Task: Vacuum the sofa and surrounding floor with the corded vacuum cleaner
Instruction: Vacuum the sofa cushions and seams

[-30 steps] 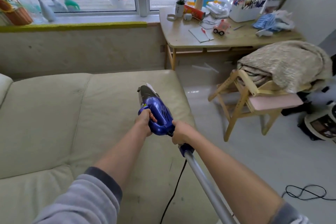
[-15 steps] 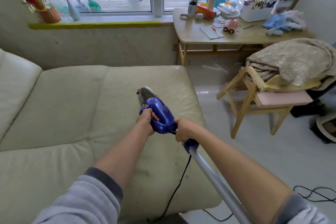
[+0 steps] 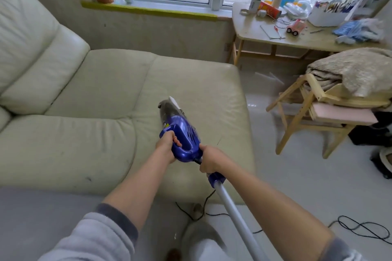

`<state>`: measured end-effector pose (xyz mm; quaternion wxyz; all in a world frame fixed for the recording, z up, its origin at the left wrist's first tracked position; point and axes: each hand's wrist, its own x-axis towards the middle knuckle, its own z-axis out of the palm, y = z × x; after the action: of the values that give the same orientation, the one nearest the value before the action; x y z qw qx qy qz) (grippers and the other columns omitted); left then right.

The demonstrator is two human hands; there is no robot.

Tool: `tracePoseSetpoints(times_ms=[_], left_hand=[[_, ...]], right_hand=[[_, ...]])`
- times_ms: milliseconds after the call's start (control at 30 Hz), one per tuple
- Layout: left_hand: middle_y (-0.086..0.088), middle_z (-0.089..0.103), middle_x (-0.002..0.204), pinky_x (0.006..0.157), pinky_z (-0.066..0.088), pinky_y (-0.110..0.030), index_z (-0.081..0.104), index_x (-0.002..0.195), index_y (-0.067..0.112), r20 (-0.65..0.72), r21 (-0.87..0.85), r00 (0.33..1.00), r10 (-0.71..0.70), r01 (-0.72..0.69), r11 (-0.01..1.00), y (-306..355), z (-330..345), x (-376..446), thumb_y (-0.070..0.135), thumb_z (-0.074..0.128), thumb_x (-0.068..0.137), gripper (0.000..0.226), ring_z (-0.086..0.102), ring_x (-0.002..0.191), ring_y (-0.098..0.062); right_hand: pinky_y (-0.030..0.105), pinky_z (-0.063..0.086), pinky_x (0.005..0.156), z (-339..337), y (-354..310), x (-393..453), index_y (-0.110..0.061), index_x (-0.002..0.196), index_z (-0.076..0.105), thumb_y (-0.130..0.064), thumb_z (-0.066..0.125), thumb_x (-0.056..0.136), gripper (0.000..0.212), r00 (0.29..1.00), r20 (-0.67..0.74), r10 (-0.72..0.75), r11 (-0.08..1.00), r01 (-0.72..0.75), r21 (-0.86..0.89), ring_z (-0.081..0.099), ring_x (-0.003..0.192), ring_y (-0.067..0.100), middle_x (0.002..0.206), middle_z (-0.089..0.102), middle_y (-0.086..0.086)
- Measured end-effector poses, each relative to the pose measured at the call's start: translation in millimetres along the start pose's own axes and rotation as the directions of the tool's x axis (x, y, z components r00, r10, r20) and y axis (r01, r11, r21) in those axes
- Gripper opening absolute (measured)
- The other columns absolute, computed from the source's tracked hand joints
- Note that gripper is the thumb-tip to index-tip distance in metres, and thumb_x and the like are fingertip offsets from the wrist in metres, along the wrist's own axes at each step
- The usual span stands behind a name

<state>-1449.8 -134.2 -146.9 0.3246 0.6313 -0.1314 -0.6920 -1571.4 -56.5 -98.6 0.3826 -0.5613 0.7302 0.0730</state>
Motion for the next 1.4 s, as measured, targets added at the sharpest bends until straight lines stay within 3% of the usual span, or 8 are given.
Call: tracePoseSetpoints(times_ms=[300, 433, 600, 667, 833, 967, 1167, 1400], left_hand=[[0.001, 0.041, 0.038, 0.052, 0.037, -0.025, 0.043, 0.057, 0.013, -0.072, -0.032, 0.997, 0.017, -0.019, 0.999, -39, -25, -48, 0.002, 0.040, 0.071, 0.018, 0.037, 0.045, -0.014], [0.001, 0.041, 0.038, 0.051, 0.036, -0.025, 0.045, 0.060, 0.012, -0.101, -0.075, 0.995, 0.026, -0.033, 0.997, -71, -13, -71, 0.000, 0.039, 0.072, 0.017, 0.038, 0.045, -0.013], [0.001, 0.042, 0.039, 0.051, 0.037, -0.025, 0.045, 0.061, 0.012, -0.124, -0.113, 0.992, 0.039, -0.053, 0.992, -133, 25, -112, 0.001, 0.041, 0.073, 0.017, 0.040, 0.046, -0.016], [0.001, 0.043, 0.041, 0.051, 0.038, -0.025, 0.045, 0.061, 0.013, -0.122, -0.115, 0.992, 0.038, -0.052, 0.992, -157, 41, -125, 0.001, 0.043, 0.074, 0.018, 0.040, 0.046, -0.015], [0.000, 0.047, 0.043, 0.052, 0.041, -0.027, 0.047, 0.060, 0.013, -0.108, -0.095, 0.993, 0.036, -0.047, 0.994, -211, 81, -151, 0.000, 0.045, 0.073, 0.018, 0.044, 0.046, -0.016], [0.000, 0.046, 0.039, 0.051, 0.042, -0.027, 0.047, 0.059, 0.012, -0.098, -0.058, 0.993, 0.064, -0.070, 0.996, -234, 117, -170, 0.000, 0.045, 0.076, 0.021, 0.043, 0.043, -0.016], [-0.001, 0.041, 0.039, 0.046, 0.038, -0.023, 0.041, 0.053, 0.011, 0.029, 0.112, 0.998, 0.052, -0.055, 0.992, -250, 163, -178, -0.002, 0.039, 0.071, 0.022, 0.039, 0.035, -0.015], [-0.001, 0.043, 0.038, 0.048, 0.041, -0.023, 0.044, 0.055, 0.009, 0.039, 0.177, 0.999, 0.028, -0.035, 0.984, -280, 195, -186, -0.002, 0.038, 0.070, 0.020, 0.042, 0.041, -0.018]], right_hand=[[0.029, 0.048, 0.066, 28, 12, -45, -0.016, 0.116, 0.049, -0.006, 0.057, 0.079, 0.039, 0.997, 0.041, -0.058, 0.996, 0.061, -0.070, 0.056, 0.075, 0.024, 0.092, 0.060, 0.008], [0.033, 0.053, 0.073, 34, 45, -67, -0.014, 0.118, 0.049, -0.005, 0.058, 0.080, 0.040, 0.994, 0.058, -0.091, 0.992, 0.096, -0.088, 0.057, 0.078, 0.024, 0.096, 0.061, 0.010], [0.029, 0.046, 0.066, 34, 114, -105, -0.014, 0.122, 0.048, -0.004, 0.056, 0.082, 0.042, 0.987, 0.074, -0.140, 0.981, 0.148, -0.122, 0.053, 0.074, 0.021, 0.083, 0.055, 0.005], [0.029, 0.046, 0.066, 33, 140, -122, -0.014, 0.124, 0.048, -0.005, 0.055, 0.083, 0.043, 0.987, 0.074, -0.143, 0.981, 0.152, -0.120, 0.054, 0.077, 0.021, 0.086, 0.056, 0.006], [0.030, 0.050, 0.066, 36, 206, -158, -0.018, 0.129, 0.045, -0.005, 0.052, 0.082, 0.049, 0.993, 0.073, -0.098, 0.989, 0.105, -0.106, 0.061, 0.082, 0.026, 0.089, 0.060, 0.008], [0.040, 0.057, 0.082, 40, 252, -178, -0.019, 0.124, 0.050, -0.007, 0.051, 0.082, 0.043, 0.997, 0.007, -0.075, 0.997, 0.075, -0.002, 0.067, 0.092, 0.029, 0.100, 0.066, 0.010], [0.033, 0.053, 0.073, 52, 293, -195, -0.021, 0.114, 0.054, -0.011, 0.057, 0.077, 0.038, 0.994, -0.106, 0.030, 0.987, -0.013, 0.158, 0.065, 0.085, 0.025, 0.096, 0.065, 0.005], [0.039, 0.057, 0.080, 51, 330, -211, -0.024, 0.119, 0.052, -0.012, 0.059, 0.076, 0.045, 0.989, -0.067, 0.129, 0.975, -0.114, 0.188, 0.067, 0.086, 0.026, 0.097, 0.067, 0.005]])
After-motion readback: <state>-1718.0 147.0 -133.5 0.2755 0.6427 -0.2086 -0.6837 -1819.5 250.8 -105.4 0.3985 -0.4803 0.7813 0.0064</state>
